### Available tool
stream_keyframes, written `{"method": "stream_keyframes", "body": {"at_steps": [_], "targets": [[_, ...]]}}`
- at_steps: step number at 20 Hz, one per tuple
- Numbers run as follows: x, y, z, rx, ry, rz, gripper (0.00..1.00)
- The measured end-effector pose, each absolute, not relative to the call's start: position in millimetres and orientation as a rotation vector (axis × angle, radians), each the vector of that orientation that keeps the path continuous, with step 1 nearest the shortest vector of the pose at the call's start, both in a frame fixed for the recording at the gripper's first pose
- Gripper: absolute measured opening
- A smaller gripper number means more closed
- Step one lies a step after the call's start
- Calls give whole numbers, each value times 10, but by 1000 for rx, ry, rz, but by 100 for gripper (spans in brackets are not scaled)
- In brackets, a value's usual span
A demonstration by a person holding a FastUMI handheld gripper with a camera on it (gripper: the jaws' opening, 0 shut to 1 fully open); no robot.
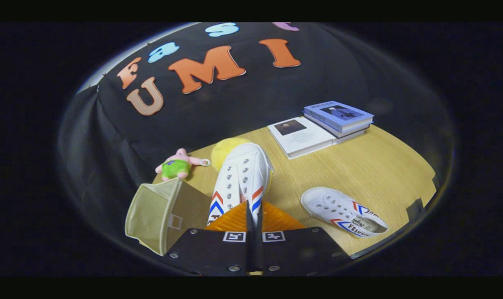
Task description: Open the storage box then place both shoes into the box .Put the left shoe in first, then the right shoe, with the right side of both shoes facing outward in a uniform manner.
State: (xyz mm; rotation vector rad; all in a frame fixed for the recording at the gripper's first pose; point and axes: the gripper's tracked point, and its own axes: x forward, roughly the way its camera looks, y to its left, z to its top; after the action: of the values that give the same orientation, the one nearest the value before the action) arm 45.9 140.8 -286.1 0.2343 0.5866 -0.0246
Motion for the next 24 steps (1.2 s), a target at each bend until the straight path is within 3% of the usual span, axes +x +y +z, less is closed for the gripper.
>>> {"method": "stream_keyframes", "body": {"at_steps": [5,14,24], "targets": [[535,2018,-2443,251,534,58,0],[420,3303,-2604,224,587,214,0],[433,3788,-3062,171,647,201,0]]}}
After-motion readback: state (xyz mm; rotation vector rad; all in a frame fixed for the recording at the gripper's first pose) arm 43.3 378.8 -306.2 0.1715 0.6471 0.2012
